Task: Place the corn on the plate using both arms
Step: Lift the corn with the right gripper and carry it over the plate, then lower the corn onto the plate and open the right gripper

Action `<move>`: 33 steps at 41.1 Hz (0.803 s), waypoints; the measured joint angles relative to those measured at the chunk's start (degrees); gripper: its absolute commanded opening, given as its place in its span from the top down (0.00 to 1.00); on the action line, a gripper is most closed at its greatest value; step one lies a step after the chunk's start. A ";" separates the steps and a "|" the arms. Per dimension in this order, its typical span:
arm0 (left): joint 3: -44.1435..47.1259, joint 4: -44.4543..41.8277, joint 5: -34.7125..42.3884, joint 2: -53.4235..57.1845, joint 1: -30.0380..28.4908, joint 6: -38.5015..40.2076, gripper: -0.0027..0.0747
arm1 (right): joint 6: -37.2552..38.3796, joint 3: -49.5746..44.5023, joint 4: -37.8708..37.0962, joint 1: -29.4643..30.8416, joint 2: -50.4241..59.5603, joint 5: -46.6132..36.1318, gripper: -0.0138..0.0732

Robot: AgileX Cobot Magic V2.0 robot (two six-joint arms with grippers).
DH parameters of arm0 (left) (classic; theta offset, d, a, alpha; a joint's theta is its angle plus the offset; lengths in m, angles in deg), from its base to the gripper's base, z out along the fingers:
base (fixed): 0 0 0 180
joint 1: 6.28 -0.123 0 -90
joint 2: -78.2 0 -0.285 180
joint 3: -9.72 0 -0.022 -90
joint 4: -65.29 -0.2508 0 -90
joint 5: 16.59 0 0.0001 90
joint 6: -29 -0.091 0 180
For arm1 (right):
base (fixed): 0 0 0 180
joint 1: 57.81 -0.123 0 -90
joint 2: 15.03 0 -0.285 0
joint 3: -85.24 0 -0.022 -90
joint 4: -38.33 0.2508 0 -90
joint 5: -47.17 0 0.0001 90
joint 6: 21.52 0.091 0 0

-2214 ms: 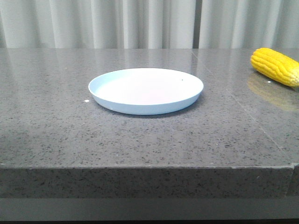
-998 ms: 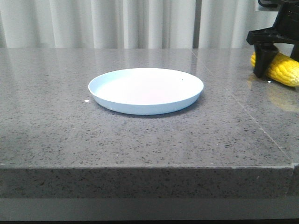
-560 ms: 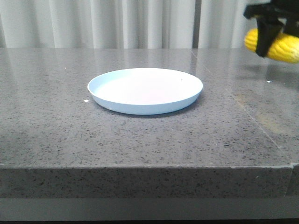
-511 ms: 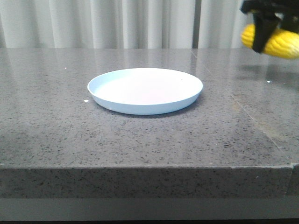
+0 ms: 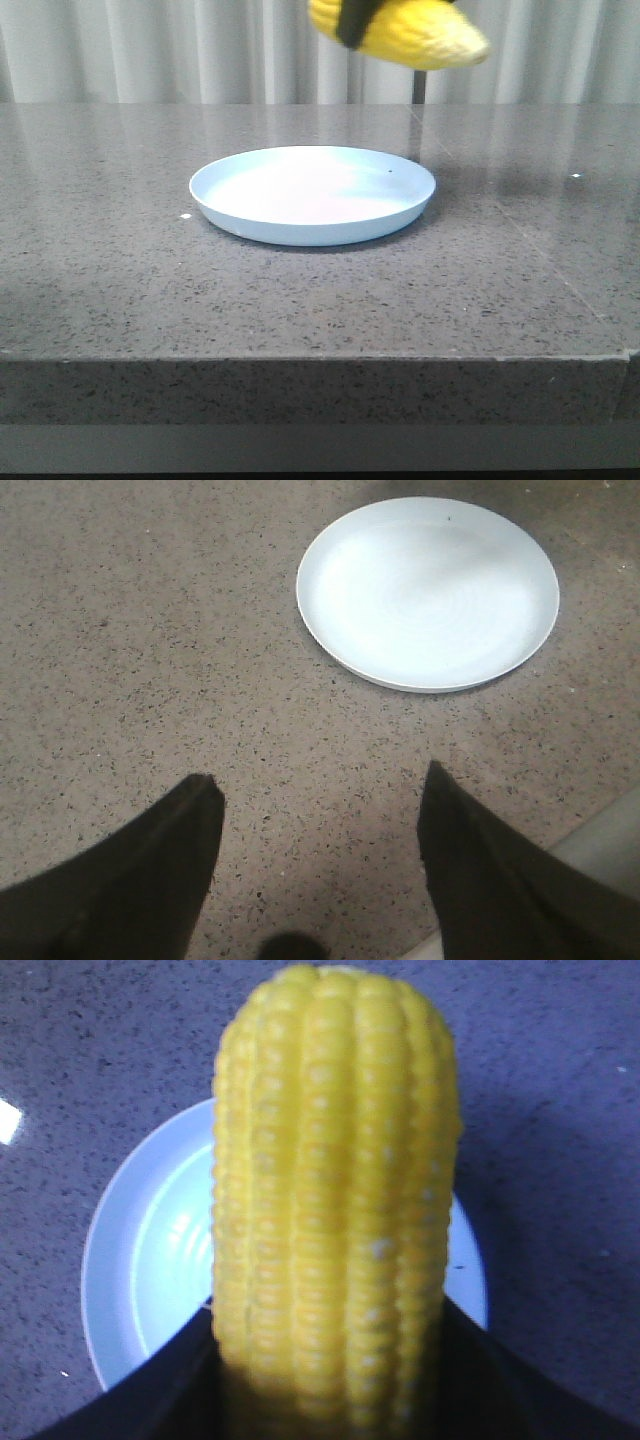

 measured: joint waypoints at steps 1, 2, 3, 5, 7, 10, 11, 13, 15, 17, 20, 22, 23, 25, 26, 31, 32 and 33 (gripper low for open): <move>0.00 0.00 0.00 0.00 0.00 0.00 0.43 | 0.80 -0.20 0.00 -0.45 -0.15 -0.51 0.59; 0.00 0.00 0.00 0.00 0.00 0.00 0.43 | 1.72 -0.55 0.14 -0.95 -0.40 -1.23 0.59; 0.00 0.00 0.00 0.00 0.00 0.00 0.43 | 2.47 -0.66 0.14 -1.27 -0.77 -1.63 0.59; 0.00 0.00 0.00 0.00 0.00 0.00 0.43 | 3.96 -0.94 0.41 -1.76 -1.61 -2.52 0.59; 0.00 0.00 0.00 0.00 0.00 0.00 0.43 | 5.38 -1.07 1.03 -2.07 -2.50 -3.09 0.59; 0.00 0.00 0.00 0.00 0.00 0.00 0.43 | 6.96 -1.16 1.73 -2.30 -4.20 -4.12 0.59; 0.00 0.00 0.00 0.00 0.00 0.00 0.43 | 7.39 -1.16 1.90 -2.30 -4.69 -4.48 0.59; 0.00 0.00 0.00 0.00 0.00 0.00 0.43 | 7.87 -1.16 2.66 -2.44 -5.99 -5.22 0.59; 0.00 0.00 0.00 0.00 0.00 0.00 0.43 | 8.01 -1.16 3.31 -2.43 -6.89 -5.73 0.58; 0.00 -0.04 0.00 0.00 0.00 0.00 0.43 | 8.10 -1.16 3.54 -2.47 -7.81 -6.17 0.55; 0.00 -0.04 0.00 0.00 0.00 0.00 0.43 | 8.24 -1.16 3.76 -2.47 -8.81 -6.34 0.43; 0.00 -0.04 0.00 0.00 0.00 0.00 0.43 | 8.24 -1.19 3.76 -2.47 -9.25 -6.67 0.34; 0.00 -0.04 0.00 0.00 0.00 0.00 0.43 | 8.24 -1.19 3.76 -2.47 -9.36 -6.82 0.28; 0.00 -0.04 0.00 0.00 0.00 0.00 0.43 | 8.24 -1.29 3.76 -2.47 -9.35 -6.99 0.21; 0.00 -0.04 0.00 0.00 0.00 0.00 0.43 | 8.24 -1.29 3.76 -2.47 -9.35 -7.14 0.17; 0.00 -0.04 0.00 0.00 0.00 0.00 0.43 | 8.24 -1.29 3.76 -2.47 -9.35 -7.21 0.11; 0.00 -0.04 0.00 0.00 0.00 0.00 0.43 | 8.24 -1.29 3.65 -2.47 -9.35 -7.21 0.11; 0.00 -0.04 0.00 0.00 0.00 0.00 0.43 | 8.24 -1.29 3.65 -2.47 -9.35 -7.21 0.11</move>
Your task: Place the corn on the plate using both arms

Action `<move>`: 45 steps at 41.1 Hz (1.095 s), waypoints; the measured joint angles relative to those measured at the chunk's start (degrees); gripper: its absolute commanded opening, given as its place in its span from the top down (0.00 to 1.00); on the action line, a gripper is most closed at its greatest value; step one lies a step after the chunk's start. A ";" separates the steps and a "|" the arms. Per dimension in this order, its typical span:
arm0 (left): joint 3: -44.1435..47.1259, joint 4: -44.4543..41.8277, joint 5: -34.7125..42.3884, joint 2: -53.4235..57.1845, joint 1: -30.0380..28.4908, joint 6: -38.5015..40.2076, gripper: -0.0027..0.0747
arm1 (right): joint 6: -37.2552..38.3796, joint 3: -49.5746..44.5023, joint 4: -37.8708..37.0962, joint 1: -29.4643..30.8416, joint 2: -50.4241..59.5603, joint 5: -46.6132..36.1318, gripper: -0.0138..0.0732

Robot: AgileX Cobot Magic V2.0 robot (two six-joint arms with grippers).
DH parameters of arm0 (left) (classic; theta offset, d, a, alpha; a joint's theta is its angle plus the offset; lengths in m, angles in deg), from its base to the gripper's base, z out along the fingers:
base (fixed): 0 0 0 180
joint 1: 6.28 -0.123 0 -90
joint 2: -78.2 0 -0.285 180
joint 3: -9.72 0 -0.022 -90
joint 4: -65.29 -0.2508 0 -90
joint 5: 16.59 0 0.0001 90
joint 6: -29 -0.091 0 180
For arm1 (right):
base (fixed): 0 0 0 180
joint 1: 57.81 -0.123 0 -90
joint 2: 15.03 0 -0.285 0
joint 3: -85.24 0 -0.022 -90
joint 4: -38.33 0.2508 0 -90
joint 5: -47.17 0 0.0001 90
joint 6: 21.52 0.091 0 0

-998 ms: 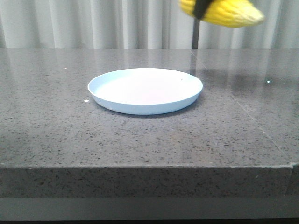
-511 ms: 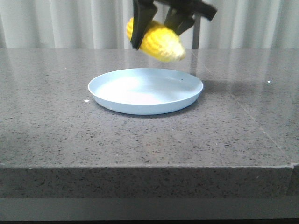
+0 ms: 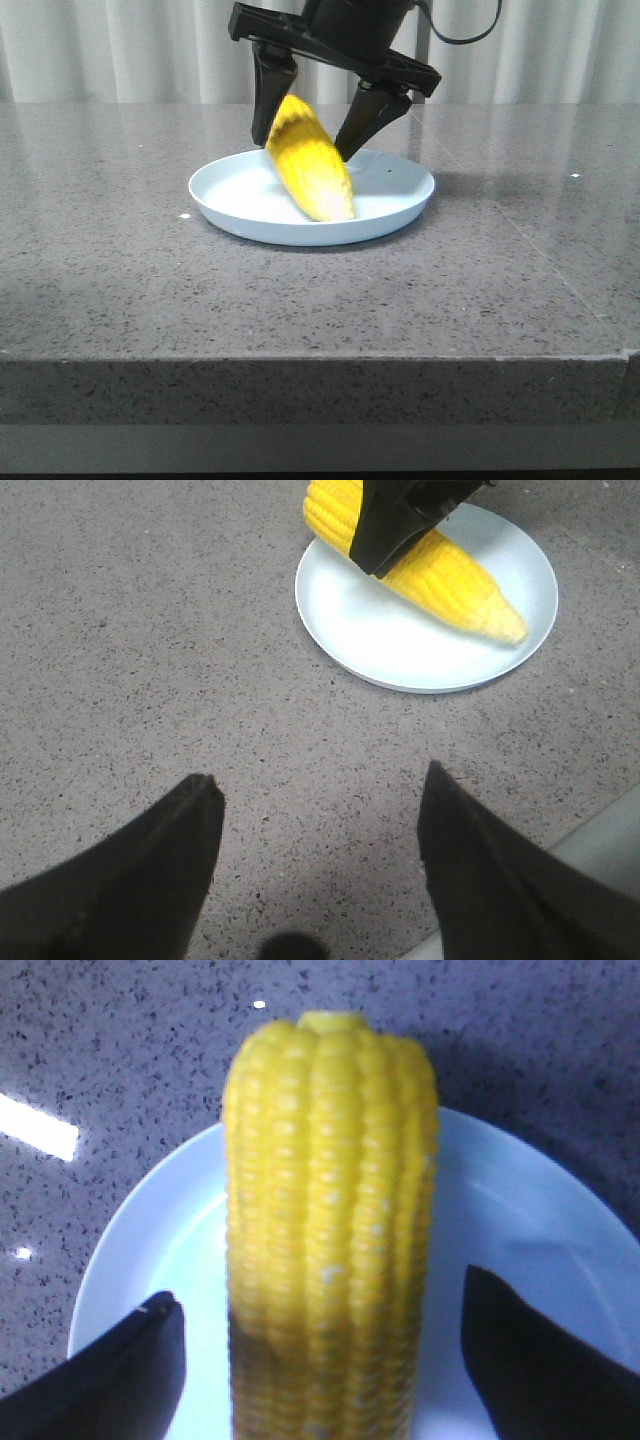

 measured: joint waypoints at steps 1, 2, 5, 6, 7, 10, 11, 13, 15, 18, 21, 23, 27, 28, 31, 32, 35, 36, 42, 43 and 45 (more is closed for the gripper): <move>0.00 0.00 0.00 0.00 0.00 0.00 0.43 | 0.00 0.00 0.00 0.00 0.00 0.00 0.11; 0.00 0.00 0.00 0.00 0.00 0.00 0.43 | 0.00 0.00 0.00 0.00 0.00 0.00 0.11; 0.00 0.00 0.00 0.00 0.00 0.10 0.43 | 0.00 0.26 -0.18 0.00 0.24 0.12 0.11; 0.00 0.00 0.00 0.00 0.00 0.10 0.43 | -0.11 0.26 -0.29 0.00 0.53 0.12 0.11; 0.00 0.00 0.00 0.00 0.00 0.10 0.43 | -0.20 0.36 -0.57 0.00 0.91 0.21 0.11; 0.00 0.00 0.00 0.00 0.00 0.10 0.43 | -0.84 0.35 -1.74 0.00 2.45 0.25 0.11; 0.00 0.00 0.00 0.00 0.00 0.10 0.43 | -1.14 0.35 -2.34 0.00 3.05 0.36 0.11; 0.00 0.00 0.00 0.00 0.00 0.10 0.43 | -2.49 0.35 -3.28 0.00 4.81 0.49 0.11; 0.00 0.00 0.00 0.00 0.00 0.10 0.43 | -3.87 0.35 -4.08 0.00 6.57 0.74 0.11; 0.00 0.00 0.00 0.00 0.00 0.10 0.43 | -6.24 0.35 -5.38 0.00 9.87 1.47 0.11; 0.00 0.00 0.00 0.00 0.00 0.10 0.43 | -8.57 0.35 -6.54 0.00 13.72 2.87 0.11; 0.00 0.00 0.00 0.00 0.00 0.10 0.43 | -9.78 0.07 -7.24 0.00 15.96 3.47 0.11; 0.00 0.00 0.00 0.00 0.00 0.10 0.43 | -12.02 -2.23 -8.46 0.00 21.88 4.20 0.11; 0.00 0.00 0.00 0.00 0.00 0.10 0.43 | -12.30 -2.93 -8.90 0.00 23.09 4.30 0.11; 0.00 0.00 0.00 0.00 0.00 0.10 0.43 | -12.86 -5.82 -10.17 0.00 27.19 4.53 0.11; 0.00 0.00 0.00 0.00 0.00 0.10 0.43 | -12.96 -7.17 -10.61 0.00 28.80 4.65 0.11; 0.00 0.00 0.00 0.00 0.00 0.10 0.43 | -12.96 -10.80 -11.95 0.00 32.81 4.76 0.11; 0.00 0.00 0.00 0.00 0.00 0.10 0.43 | -12.96 -12.32 -12.39 0.00 34.40 4.74 0.11; 0.00 0.00 0.00 0.00 0.00 0.10 0.43 | -13.14 -20.24 -14.99 0.00 42.66 5.01 0.11; 0.00 0.00 0.00 0.00 0.00 0.10 0.43 | -13.14 -21.66 -15.42 0.00 44.21 5.03 0.11; 0.00 0.00 0.00 0.00 0.00 0.10 0.43 | -13.14 -23.76 -15.42 0.00 46.57 5.03 0.11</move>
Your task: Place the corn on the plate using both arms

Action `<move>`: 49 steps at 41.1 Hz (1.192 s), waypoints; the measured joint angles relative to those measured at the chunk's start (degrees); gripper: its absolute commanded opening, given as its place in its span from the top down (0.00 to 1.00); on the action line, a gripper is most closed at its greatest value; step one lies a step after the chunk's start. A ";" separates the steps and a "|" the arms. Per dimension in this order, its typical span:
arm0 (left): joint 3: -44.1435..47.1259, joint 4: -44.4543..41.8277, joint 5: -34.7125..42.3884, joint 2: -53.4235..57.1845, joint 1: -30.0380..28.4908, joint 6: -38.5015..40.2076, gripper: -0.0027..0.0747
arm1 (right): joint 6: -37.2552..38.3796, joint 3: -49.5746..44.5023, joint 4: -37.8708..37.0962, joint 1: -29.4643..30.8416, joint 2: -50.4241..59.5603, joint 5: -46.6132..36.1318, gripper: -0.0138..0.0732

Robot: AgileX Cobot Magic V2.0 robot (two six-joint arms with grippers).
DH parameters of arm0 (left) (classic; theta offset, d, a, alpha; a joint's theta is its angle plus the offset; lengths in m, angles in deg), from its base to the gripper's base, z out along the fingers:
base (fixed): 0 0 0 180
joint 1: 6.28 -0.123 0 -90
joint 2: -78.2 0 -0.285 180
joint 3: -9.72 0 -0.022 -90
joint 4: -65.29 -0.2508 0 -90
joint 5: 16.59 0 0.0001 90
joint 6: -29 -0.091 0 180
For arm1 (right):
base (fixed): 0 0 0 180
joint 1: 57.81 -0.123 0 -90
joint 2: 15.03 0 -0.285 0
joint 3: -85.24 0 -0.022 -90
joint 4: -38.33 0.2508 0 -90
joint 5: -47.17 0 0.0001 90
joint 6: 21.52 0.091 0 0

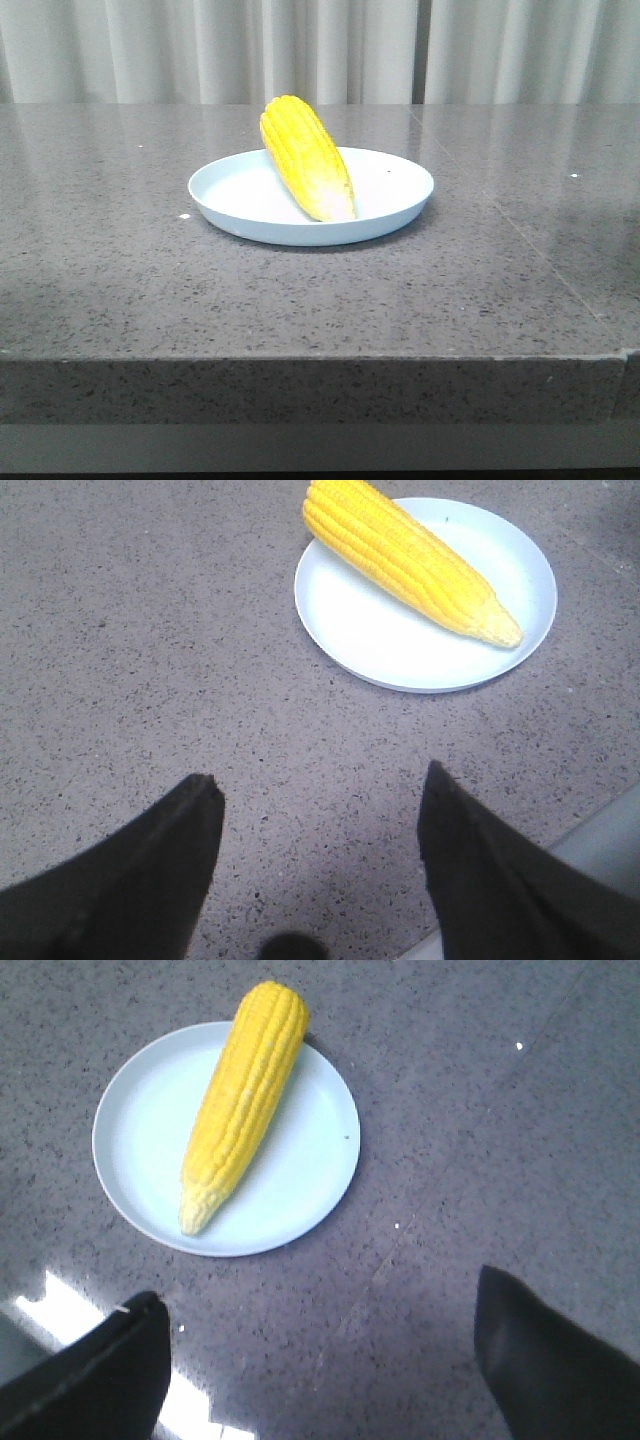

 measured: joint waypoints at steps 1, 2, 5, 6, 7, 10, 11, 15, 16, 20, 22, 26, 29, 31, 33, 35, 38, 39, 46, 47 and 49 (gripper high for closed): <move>0.00 0.00 0.00 0.00 0.00 0.00 0.43 | 0.00 -1.73 0.00 0.00 1.94 0.10 0.11; 0.00 0.00 0.00 0.00 0.00 0.00 0.43 | 0.00 -2.75 -0.32 0.00 3.10 0.10 0.11; 0.00 0.00 0.00 0.00 0.00 0.00 0.43 | 0.00 -6.04 -0.31 0.00 6.88 0.10 0.11; 0.00 0.00 0.00 0.00 0.00 0.00 0.43 | 0.00 -7.33 -0.31 0.00 8.36 0.10 0.11; 0.00 0.00 0.00 0.00 0.00 0.00 0.43 | 0.00 -8.29 -0.31 0.00 9.83 0.10 0.11; 0.00 0.00 0.00 0.00 0.00 0.00 0.43 | 0.00 -11.40 -0.31 0.00 13.33 0.10 0.11; 0.00 0.00 0.00 0.00 0.00 0.00 0.43 | 0.00 -12.59 -0.31 0.00 14.32 0.10 0.11; 0.00 0.00 0.00 0.00 0.00 0.00 0.43 | 0.00 -16.64 -0.31 0.00 19.16 0.10 0.11; 0.00 0.00 0.00 0.00 0.00 0.00 0.43 | 0.00 -17.59 0.00 0.00 20.39 0.10 0.11; 0.00 0.00 0.00 0.00 0.00 0.00 0.43 | 0.00 -20.15 0.00 0.00 24.04 0.10 0.11; 0.00 0.00 0.00 0.00 0.00 0.00 0.43 | 0.10 -21.08 0.33 0.00 25.81 0.10 0.11; 0.00 0.00 0.00 0.00 0.00 0.00 0.43 | 0.21 -22.01 0.65 0.00 28.39 0.10 0.11; 0.00 0.00 0.00 0.00 0.00 0.00 0.43 | 0.60 -22.11 0.89 0.00 29.27 0.10 0.11; 0.00 0.00 0.00 0.00 0.00 0.00 0.43 | 0.74 -22.11 0.89 0.00 29.51 0.10 0.12; 0.00 0.00 0.00 0.00 0.00 0.00 0.43 | 1.07 -22.11 0.99 0.00 29.64 0.10 0.16; 0.00 0.00 0.00 0.00 0.00 0.00 0.43 | 1.57 -22.11 0.99 0.00 29.64 0.10 0.24; 0.00 0.00 0.00 0.00 0.00 0.00 0.46 | 2.52 -22.11 0.99 0.00 29.64 0.10 0.38; 0.00 0.00 0.00 0.00 0.00 0.00 0.48 | 2.67 -22.11 0.99 0.00 29.64 0.10 0.44; 0.00 0.00 0.00 0.00 0.00 0.00 0.73 | 2.79 -22.23 0.99 0.00 29.64 0.10 0.73; 0.00 0.00 0.00 0.00 0.00 0.00 0.78 | 2.79 -22.23 0.99 0.00 29.64 0.10 0.76; 0.00 0.00 0.00 0.00 0.00 0.00 0.86 | 2.79 -22.23 0.99 0.00 29.64 0.10 0.81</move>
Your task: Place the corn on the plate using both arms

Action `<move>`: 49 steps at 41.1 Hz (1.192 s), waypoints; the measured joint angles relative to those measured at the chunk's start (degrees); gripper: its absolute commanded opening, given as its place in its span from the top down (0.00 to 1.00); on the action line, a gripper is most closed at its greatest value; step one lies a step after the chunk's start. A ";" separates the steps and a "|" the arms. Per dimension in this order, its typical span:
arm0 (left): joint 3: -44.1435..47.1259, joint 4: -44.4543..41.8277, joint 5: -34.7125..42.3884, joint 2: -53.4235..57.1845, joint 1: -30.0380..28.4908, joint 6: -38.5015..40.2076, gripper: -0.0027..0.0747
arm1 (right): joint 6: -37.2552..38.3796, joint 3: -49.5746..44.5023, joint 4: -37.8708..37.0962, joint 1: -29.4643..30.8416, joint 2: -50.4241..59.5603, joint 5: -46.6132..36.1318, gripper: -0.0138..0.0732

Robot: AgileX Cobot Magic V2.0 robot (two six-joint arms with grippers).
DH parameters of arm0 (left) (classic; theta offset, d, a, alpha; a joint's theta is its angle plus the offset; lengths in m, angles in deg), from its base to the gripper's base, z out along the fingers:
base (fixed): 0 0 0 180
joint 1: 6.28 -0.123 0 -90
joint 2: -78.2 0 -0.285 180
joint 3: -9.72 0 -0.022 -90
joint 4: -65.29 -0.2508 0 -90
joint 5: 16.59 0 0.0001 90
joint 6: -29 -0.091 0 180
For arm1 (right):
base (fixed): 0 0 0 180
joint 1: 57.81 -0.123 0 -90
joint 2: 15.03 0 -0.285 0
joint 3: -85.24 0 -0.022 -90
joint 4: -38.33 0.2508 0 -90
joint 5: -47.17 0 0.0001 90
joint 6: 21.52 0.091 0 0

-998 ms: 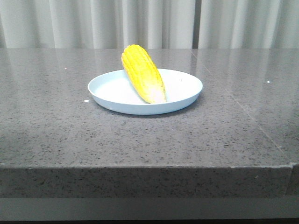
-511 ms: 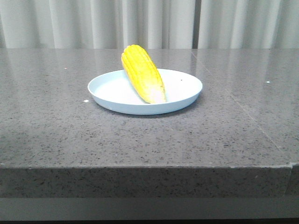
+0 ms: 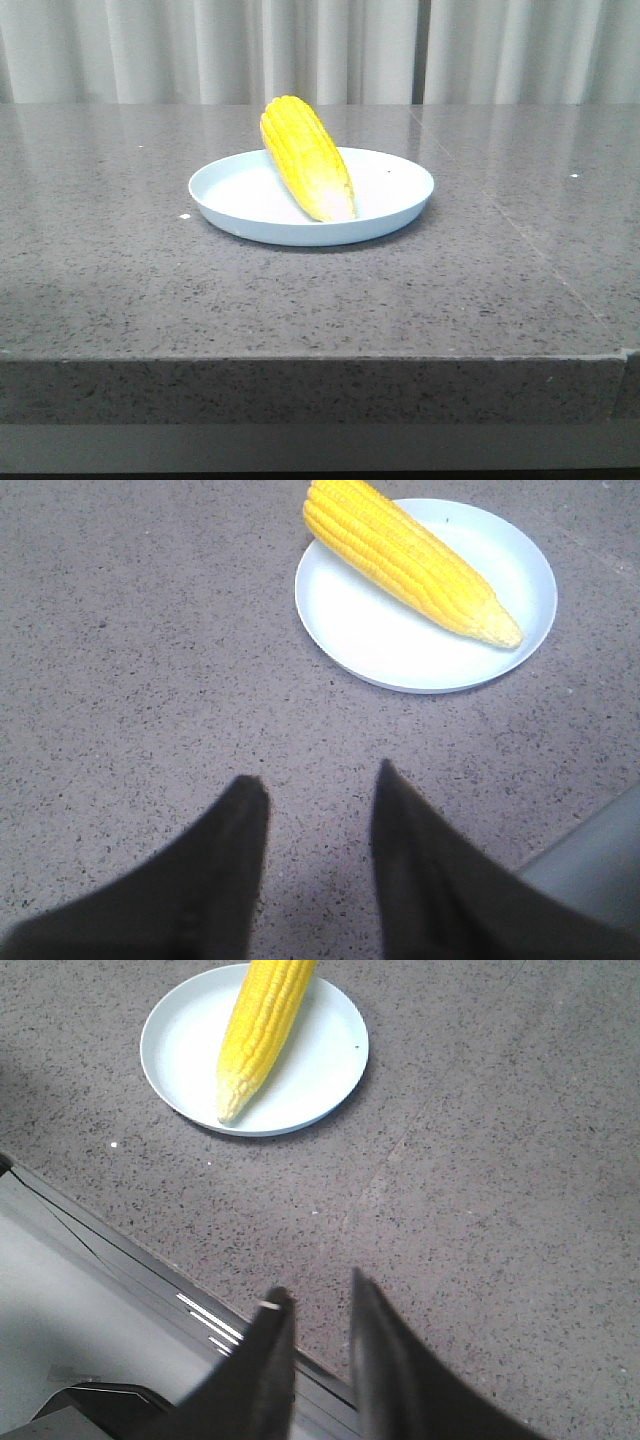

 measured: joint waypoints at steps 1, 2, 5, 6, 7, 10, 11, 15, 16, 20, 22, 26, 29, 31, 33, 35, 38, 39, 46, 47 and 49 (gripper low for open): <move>0.00 0.00 0.00 0.00 0.00 0.00 0.90 | 0.00 0.00 0.00 0.00 0.00 0.00 0.82; 0.00 0.00 0.00 0.00 0.00 0.00 0.94 | 0.10 0.00 0.00 0.00 0.00 0.00 0.84; 0.00 0.00 0.00 0.00 0.00 0.00 0.99 | 0.10 0.00 0.00 0.00 0.00 0.00 0.88; 0.00 0.00 0.00 0.00 0.00 0.00 0.99 | 0.10 0.00 0.00 0.00 0.00 0.00 0.89; 0.00 0.00 0.00 0.00 0.00 0.00 0.99 | 0.10 0.00 0.00 0.00 0.00 0.00 0.90; 0.00 0.00 0.00 0.00 0.00 0.00 0.99 | 0.22 0.00 0.08 0.00 0.00 0.00 0.91; 0.00 0.00 0.00 0.00 0.00 0.00 0.99 | 0.22 0.00 0.08 0.00 0.00 0.00 0.91; 0.00 0.00 0.00 0.00 0.00 0.00 0.99 | 0.22 0.00 0.37 0.00 0.00 0.00 0.91; 0.00 0.00 0.00 0.00 0.00 0.00 0.99 | 0.22 0.00 0.53 0.00 0.00 0.00 0.91; 0.00 0.00 0.00 0.00 0.00 0.00 0.99 | 0.22 0.00 1.08 0.00 0.00 0.00 0.91; 0.00 0.00 0.00 0.00 0.00 0.00 0.99 | 0.22 0.00 1.07 0.00 0.00 0.00 0.91; 0.00 0.00 0.00 0.00 0.00 0.00 0.99 | 0.22 0.00 1.07 0.00 0.00 0.00 0.91; 0.00 0.00 0.00 0.00 0.00 0.00 0.99 | 0.22 0.00 1.07 0.00 0.00 0.00 0.91; 0.00 0.00 0.00 0.00 0.00 0.00 0.99 | 0.22 0.00 1.07 0.00 0.00 0.00 0.91; 0.00 0.00 0.00 0.00 0.00 0.00 0.99 | 0.22 0.00 1.07 0.00 0.00 0.00 0.91; 0.08 0.00 0.16 0.00 0.00 0.00 0.99 | 0.22 0.00 1.07 0.00 0.00 0.00 0.91; 0.22 0.00 0.28 0.44 0.00 0.00 0.99 | 0.31 0.00 1.07 0.00 0.00 0.00 0.91; 0.37 -0.24 0.28 0.69 -0.11 0.00 0.99 | 0.31 0.00 1.07 0.00 0.00 0.00 0.91; 1.57 -0.55 0.97 4.32 -4.08 0.00 0.99 | 0.31 0.00 1.11 0.00 0.00 0.00 0.91; 2.00 -0.55 1.09 5.02 -4.81 0.00 0.99 | 0.31 0.00 1.11 0.00 0.00 0.00 0.91; 3.39 -0.55 2.03 7.25 -6.86 0.00 0.99 | 0.31 0.00 1.11 0.00 0.00 0.00 0.91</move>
